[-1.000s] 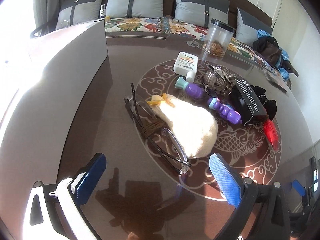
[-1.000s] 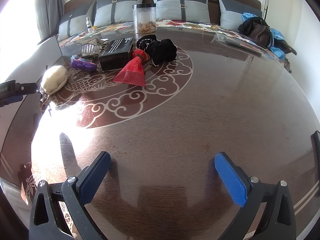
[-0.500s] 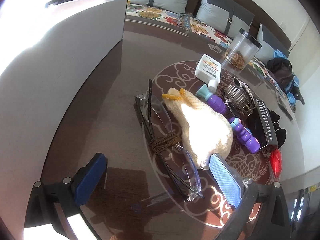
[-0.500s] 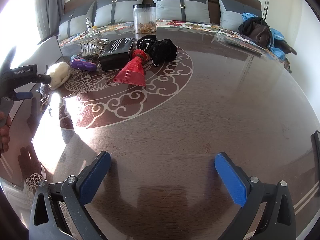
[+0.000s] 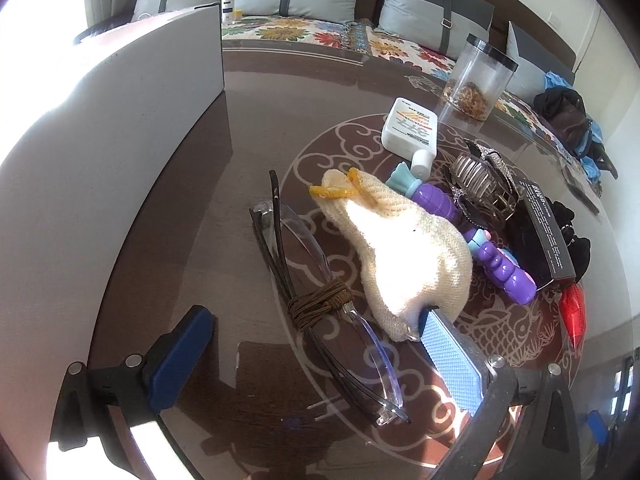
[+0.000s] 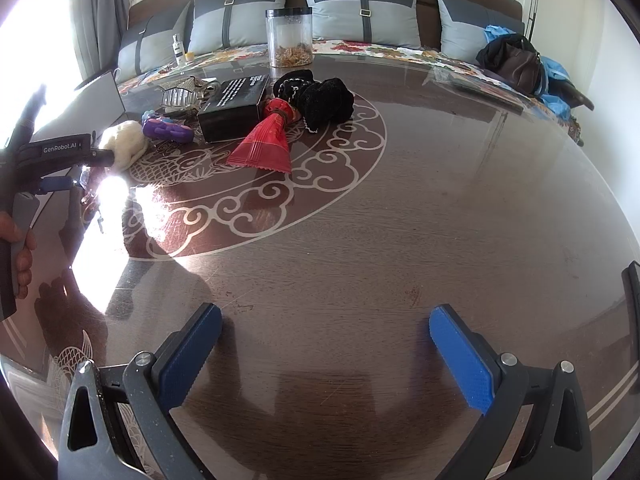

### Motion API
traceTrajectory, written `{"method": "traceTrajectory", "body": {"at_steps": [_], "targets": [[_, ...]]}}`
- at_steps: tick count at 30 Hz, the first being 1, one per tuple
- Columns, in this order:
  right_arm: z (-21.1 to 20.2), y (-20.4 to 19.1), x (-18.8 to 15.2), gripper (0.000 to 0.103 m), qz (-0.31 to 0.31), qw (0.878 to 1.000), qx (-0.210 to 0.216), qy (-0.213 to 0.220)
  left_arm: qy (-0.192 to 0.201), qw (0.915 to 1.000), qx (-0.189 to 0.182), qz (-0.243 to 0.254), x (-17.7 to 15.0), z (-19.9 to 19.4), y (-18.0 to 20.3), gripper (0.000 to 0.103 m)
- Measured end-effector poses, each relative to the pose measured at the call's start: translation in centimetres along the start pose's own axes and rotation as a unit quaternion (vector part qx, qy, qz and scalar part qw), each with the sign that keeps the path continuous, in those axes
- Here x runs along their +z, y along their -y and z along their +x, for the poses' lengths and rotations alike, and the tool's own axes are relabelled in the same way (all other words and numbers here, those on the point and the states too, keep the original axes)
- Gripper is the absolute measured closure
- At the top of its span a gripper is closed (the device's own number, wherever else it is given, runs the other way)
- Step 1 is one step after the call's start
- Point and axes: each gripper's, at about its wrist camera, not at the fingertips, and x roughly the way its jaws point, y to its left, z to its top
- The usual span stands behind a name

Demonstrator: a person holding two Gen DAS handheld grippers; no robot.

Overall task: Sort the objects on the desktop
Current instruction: 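Lower the left tool onto the eyeglasses and close on them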

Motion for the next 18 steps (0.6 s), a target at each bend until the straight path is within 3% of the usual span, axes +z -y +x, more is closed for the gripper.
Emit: {"method": "traceTrajectory", "body": {"at_steps": [3, 7, 11, 18], "targets": [[0.0, 0.0, 0.0, 0.000, 0.000, 1.000, 0.000, 0.000, 0.003, 0.9997, -0.017, -0.016, -1.4, -0.9, -0.3, 0.000], [0.0, 0.0, 0.0, 0.000, 0.000, 1.000, 0.000, 0.000, 0.009, 0.9995, 0.014, 0.026, -2.7, -1.1, 0.5, 0.000], [0.0, 0.0, 0.0, 0.000, 0.000, 1.000, 0.000, 0.000, -0.001, 0.9970, 0.052, 0.058, -1.7, 0.1, 1.4, 0.000], [0.0, 0.0, 0.0, 0.000, 0.000, 1.000, 0.000, 0.000, -0.010, 0.9970, 0.053, 0.055, 0.9, 1.6, 1.8, 0.000]]}}
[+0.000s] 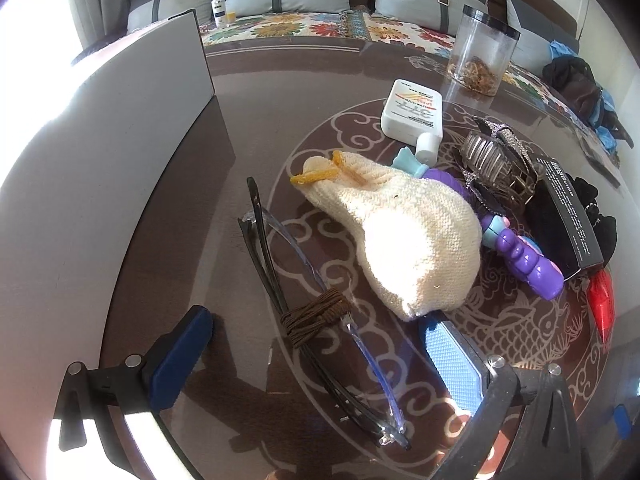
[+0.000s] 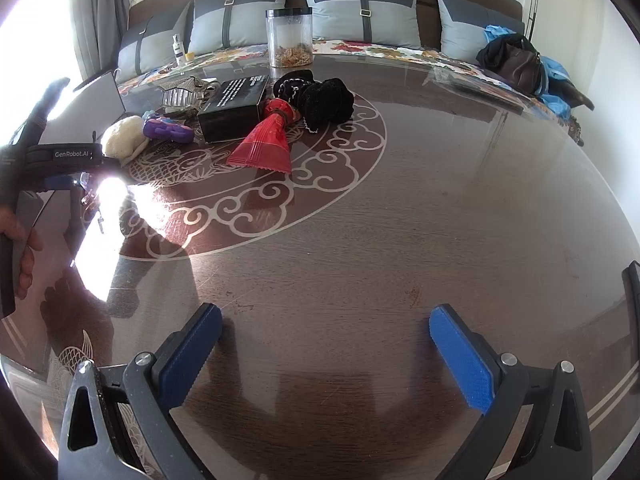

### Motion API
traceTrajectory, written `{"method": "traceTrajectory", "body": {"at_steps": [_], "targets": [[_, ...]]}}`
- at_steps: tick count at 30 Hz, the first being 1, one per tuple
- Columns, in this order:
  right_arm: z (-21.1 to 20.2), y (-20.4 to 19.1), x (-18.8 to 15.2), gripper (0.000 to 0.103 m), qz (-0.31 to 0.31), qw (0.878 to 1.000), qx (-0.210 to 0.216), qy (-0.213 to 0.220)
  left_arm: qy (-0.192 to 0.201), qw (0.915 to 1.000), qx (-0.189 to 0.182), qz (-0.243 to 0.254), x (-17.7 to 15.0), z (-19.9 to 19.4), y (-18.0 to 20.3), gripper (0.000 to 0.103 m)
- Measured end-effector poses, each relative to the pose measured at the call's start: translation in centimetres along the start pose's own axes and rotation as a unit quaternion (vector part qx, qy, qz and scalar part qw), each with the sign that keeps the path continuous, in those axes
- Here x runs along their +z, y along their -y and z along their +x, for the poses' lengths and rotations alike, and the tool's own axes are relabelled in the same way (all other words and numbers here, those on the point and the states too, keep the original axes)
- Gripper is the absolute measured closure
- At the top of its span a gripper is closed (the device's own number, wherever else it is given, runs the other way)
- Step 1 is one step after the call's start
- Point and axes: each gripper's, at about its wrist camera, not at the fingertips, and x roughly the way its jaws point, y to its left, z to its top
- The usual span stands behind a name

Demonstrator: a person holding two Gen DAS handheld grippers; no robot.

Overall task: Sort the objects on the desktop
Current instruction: 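Lower the left tool onto the eyeglasses and close on them, then lift the eyeglasses with the left tool while the right tool reaches the knitted pouch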

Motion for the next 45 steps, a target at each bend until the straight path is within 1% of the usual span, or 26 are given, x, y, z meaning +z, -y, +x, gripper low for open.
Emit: {"method": "traceTrajectory", "body": {"at_steps": [2, 3, 4, 5, 6, 7, 8, 9, 12, 15, 19, 21, 23, 24, 25, 26, 27, 30, 40, 42, 45], "targets": [[0.0, 0.0, 0.0, 0.000, 0.000, 1.000, 0.000, 0.000, -0.010, 0.9997, -0.010, 0.019, 0.2, 0.1, -0.1, 0.000], [0.0, 0.0, 0.0, 0.000, 0.000, 1.000, 0.000, 0.000, -0.006, 0.9995, -0.012, 0.028, 0.1, -0.1, -0.2, 0.005], [0.0, 0.0, 0.0, 0.000, 0.000, 1.000, 0.000, 0.000, 0.011, 0.9991, -0.018, 0.036, -0.2, -0.6, -0.2, 0.027], [0.0, 0.0, 0.0, 0.000, 0.000, 1.000, 0.000, 0.000, 0.027, 0.9984, -0.022, 0.045, -0.5, -1.2, -0.3, 0.040], [0.0, 0.0, 0.0, 0.000, 0.000, 1.000, 0.000, 0.000, 0.033, 0.9980, -0.025, 0.049, -0.8, -1.6, -0.4, 0.056], [0.0, 0.0, 0.0, 0.000, 0.000, 1.000, 0.000, 0.000, 0.035, 0.9978, -0.028, 0.050, -1.1, -1.8, -0.6, 0.065], [0.0, 0.0, 0.0, 0.000, 0.000, 1.000, 0.000, 0.000, 0.038, 0.9976, -0.031, 0.050, -1.5, -2.1, -0.8, 0.070], [0.0, 0.0, 0.0, 0.000, 0.000, 1.000, 0.000, 0.000, 0.039, 0.9974, -0.040, 0.045, -1.9, -2.3, -1.2, 0.072], [0.0, 0.0, 0.0, 0.000, 0.000, 1.000, 0.000, 0.000, 0.044, 0.9963, -0.066, 0.034, -3.8, -3.4, -2.2, 0.072], [0.0, 0.0, 0.0, 0.000, 0.000, 1.000, 0.000, 0.000, 0.053, 0.9943, -0.075, 0.054, -7.0, -4.9, -2.5, 0.072], [0.0, 0.0, 0.0, 0.000, 0.000, 1.000, 0.000, 0.000, 0.062, 0.9906, -0.074, 0.096, -11.2, -7.1, -2.7, 0.072], [0.0, 0.0, 0.0, 0.000, 0.000, 1.000, 0.000, 0.000, 0.069, 0.9891, -0.070, 0.110, -12.7, -7.7, -2.9, 0.070], [0.0, 0.0, 0.0, 0.000, 0.000, 1.000, 0.000, 0.000, 0.075, 0.9883, -0.065, 0.116, -13.1, -7.8, -2.9, 0.057], [0.0, 0.0, 0.0, 0.000, 0.000, 1.000, 0.000, 0.000, 0.075, 0.9896, -0.054, 0.111, -13.1, -7.7, -2.9, 0.038], [0.0, 0.0, 0.0, 0.000, 0.000, 1.000, 0.000, 0.000, 0.070, 0.9915, -0.043, 0.101, -12.9, -7.4, -3.1, 0.015], [0.0, 0.0, 0.0, 0.000, 0.000, 1.000, 0.000, 0.000, 0.063, 0.9931, -0.040, 0.090, -12.8, -6.9, -3.3, 0.009], [0.0, 0.0, 0.0, 0.000, 0.000, 1.000, 0.000, 0.000, 0.059, 0.9942, -0.045, 0.078, -12.6, -6.6, -3.6, 0.005], [0.0, 0.0, 0.0, 0.000, 0.000, 1.000, 0.000, 0.000, 0.054, 0.9954, -0.038, 0.070, -12.3, -6.1, -3.9, 0.000], [0.0, 0.0, 0.0, 0.000, -0.001, 1.000, 0.000, 0.000, 0.059, 0.9956, -0.037, 0.063, -12.5, -6.0, -4.0, 0.000], [0.0, 0.0, 0.0, 0.000, -0.001, 1.000, 0.000, 0.000, 0.052, 0.9959, -0.036, 0.065, -12.3, -6.0, -3.9, 0.000], [0.0, 0.0, 0.0, 0.000, -0.001, 1.000, 0.000, 0.000, 0.029, 0.9959, -0.042, 0.075, -11.3, -5.6, -3.8, 0.000]]}}
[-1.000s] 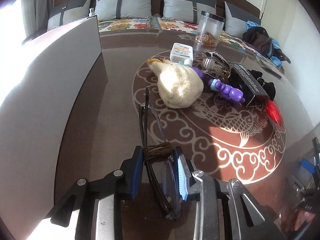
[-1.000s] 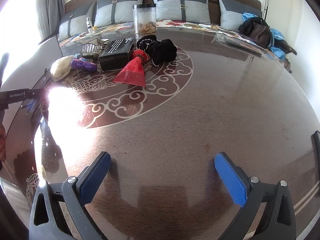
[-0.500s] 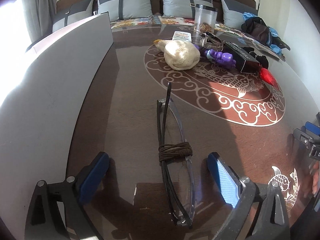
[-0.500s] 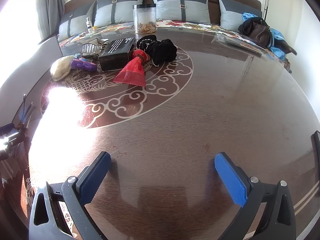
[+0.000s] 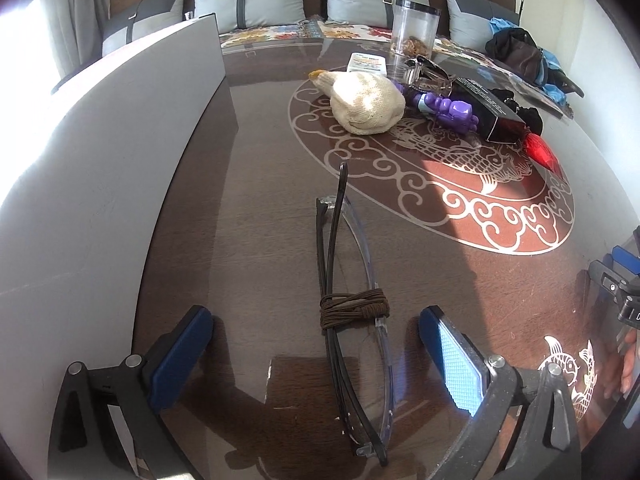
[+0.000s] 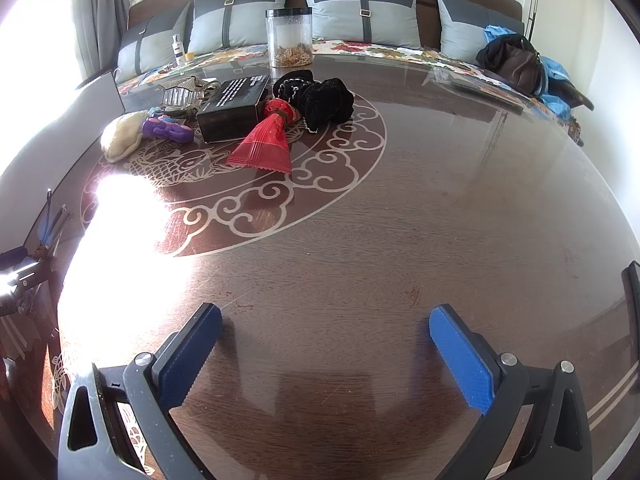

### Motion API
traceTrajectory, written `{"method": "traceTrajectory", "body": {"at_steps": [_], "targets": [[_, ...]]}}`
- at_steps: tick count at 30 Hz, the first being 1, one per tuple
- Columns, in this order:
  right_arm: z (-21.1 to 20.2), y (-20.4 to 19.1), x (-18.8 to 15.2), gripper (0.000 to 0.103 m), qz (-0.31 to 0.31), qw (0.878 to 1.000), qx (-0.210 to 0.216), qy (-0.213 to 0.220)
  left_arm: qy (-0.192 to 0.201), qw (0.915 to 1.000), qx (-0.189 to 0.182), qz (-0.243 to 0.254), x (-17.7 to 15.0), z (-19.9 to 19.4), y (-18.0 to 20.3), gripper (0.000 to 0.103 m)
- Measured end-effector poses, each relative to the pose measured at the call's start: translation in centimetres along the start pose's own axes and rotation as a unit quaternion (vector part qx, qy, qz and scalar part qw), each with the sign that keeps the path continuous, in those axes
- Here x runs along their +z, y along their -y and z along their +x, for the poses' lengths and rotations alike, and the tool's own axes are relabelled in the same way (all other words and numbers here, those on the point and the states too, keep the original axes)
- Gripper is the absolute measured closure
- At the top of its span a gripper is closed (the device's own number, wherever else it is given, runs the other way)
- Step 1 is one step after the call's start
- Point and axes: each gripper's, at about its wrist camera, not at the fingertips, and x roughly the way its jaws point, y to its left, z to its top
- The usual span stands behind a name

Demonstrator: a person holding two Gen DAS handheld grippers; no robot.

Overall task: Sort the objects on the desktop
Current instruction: 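Lift the eyeglasses with the left tool while the right tool reaches the knitted pouch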

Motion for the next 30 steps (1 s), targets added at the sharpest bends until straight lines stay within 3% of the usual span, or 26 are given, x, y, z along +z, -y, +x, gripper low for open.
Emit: {"method": "traceTrajectory", "body": {"at_steps": [5, 19, 21, 23, 28, 30], "targets": [[0.0, 0.0, 0.0, 0.000, 0.000, 1.000, 0.000, 0.000, 0.024, 0.9996, -0.011, 0.014, 0.9, 0.7, -0.1, 0.000], [-0.2, -0.9, 0.8, 0.001, -0.024, 1.000, -0.012, -0.006, 0.026, 0.9996, -0.010, 0.011, 1.0, 0.7, -0.2, 0.000], [-0.9, -3.1, 2.5, 0.005, -0.062, 0.998, 0.012, 0.022, 0.026, 0.9996, -0.010, 0.010, 1.1, 0.7, -0.1, 0.000], [-0.9, -6.2, 5.4, 0.006, -0.096, 0.993, 0.063, 0.030, 0.026, 0.9996, -0.011, 0.010, 1.1, 0.7, -0.2, 0.000], [1.2, -15.1, 13.2, 0.011, -0.164, 0.972, 0.167, 0.013, 0.026, 0.9996, -0.011, 0.010, 1.1, 0.7, -0.2, 0.000], [2.8, -18.4, 15.2, 0.011, -0.183, 0.968, 0.172, -0.005, 0.026, 0.9996, -0.011, 0.010, 1.1, 0.8, -0.2, 0.000]]}}
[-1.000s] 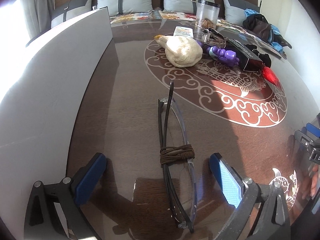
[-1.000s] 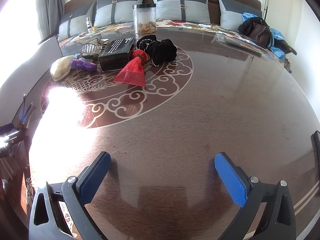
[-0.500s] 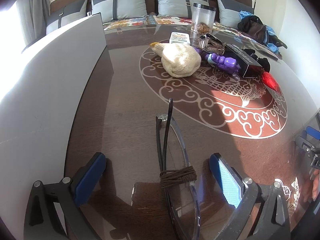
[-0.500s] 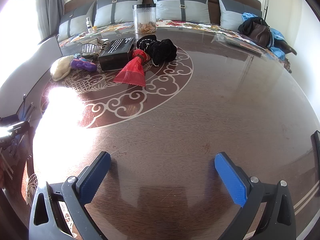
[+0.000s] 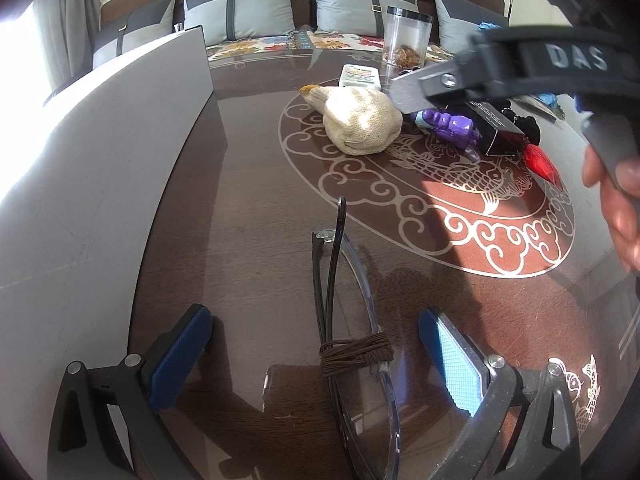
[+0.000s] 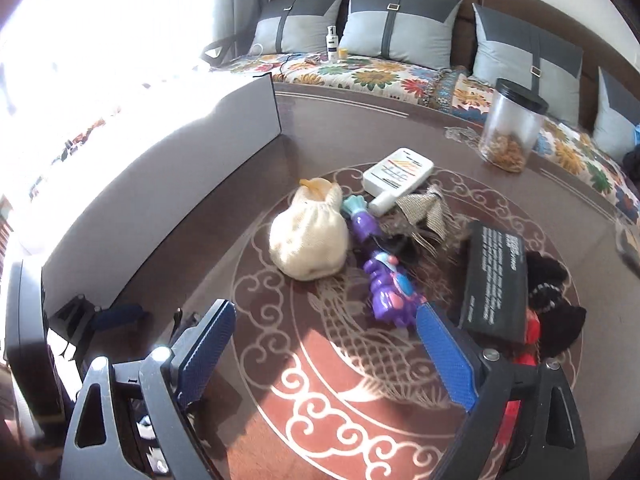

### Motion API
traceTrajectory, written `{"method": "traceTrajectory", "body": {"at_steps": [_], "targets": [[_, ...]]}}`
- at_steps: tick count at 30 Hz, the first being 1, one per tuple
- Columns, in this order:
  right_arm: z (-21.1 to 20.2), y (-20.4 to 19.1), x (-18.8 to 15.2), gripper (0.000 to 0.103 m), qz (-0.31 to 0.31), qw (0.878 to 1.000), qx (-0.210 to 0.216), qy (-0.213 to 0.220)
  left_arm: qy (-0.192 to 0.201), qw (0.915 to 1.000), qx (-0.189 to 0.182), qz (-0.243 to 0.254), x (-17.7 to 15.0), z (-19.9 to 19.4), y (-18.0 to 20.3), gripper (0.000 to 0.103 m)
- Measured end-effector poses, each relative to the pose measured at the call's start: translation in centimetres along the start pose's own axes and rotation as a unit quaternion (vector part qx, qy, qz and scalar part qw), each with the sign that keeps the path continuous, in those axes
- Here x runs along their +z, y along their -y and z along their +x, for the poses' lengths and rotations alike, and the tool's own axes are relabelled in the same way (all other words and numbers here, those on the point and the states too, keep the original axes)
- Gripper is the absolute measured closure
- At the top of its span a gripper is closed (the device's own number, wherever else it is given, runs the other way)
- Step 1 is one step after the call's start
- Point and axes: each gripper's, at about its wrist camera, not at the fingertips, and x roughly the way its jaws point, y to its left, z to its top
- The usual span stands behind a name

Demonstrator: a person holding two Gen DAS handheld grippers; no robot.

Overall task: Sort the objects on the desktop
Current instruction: 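Lift the eyeglasses with the left tool while the right tool reaches the knitted pouch, then grasp the cream knitted pouch with the right tool and lift it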

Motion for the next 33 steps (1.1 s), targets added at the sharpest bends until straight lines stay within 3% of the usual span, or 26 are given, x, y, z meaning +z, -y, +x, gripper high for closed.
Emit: {"method": "traceTrajectory", "body": {"at_steps": [4, 10, 12, 14, 19, 27, 29, 31, 33], "targets": [[4.7, -1.6, 3.6, 0.016, -0.014, 0.999, -0.023, -0.041, 0.000, 1.0000, 0.000, 0.000, 0.0, 0.0, 0.0, 0.000], [10.0, -2.6, 4.2, 0.043, -0.037, 0.992, -0.023, -0.116, 0.000, 1.0000, 0.000, 0.000, 0.0, 0.0, 0.0, 0.000], [9.5, -2.6, 3.8, 0.053, -0.035, 0.994, -0.013, -0.101, 0.000, 1.0000, 0.001, 0.000, 0.1, 0.0, 0.0, 0.000], [8.8, -2.4, 2.9, 0.053, -0.030, 0.995, -0.004, -0.097, 0.000, 1.0000, 0.001, 0.000, 0.1, 0.0, 0.0, 0.000], [4.9, -1.5, -2.6, 0.053, -0.032, 0.995, 0.015, -0.088, 0.000, 1.0000, 0.001, 0.000, 0.1, 0.0, 0.0, 0.000], [-5.6, 2.2, -16.7, 0.052, 0.031, 0.998, -0.008, -0.046, 0.000, 1.0000, 0.001, 0.000, 0.1, -0.1, 0.0, 0.000], [-7.3, 2.9, -18.9, 0.046, 0.049, 0.998, -0.015, -0.041, 0.000, 1.0000, 0.001, 0.000, 0.1, -0.1, 0.0, 0.000], [-8.3, 3.5, -20.2, 0.033, 0.062, 0.997, -0.017, -0.049, -0.004, 1.0000, -0.005, 0.006, 0.1, -0.1, 0.0, 0.000], [-9.0, 3.9, -20.4, 0.030, 0.065, 0.996, -0.019, -0.055, -0.027, 0.9991, -0.018, 0.029, 0.4, -0.2, 0.0, 0.000]]}}
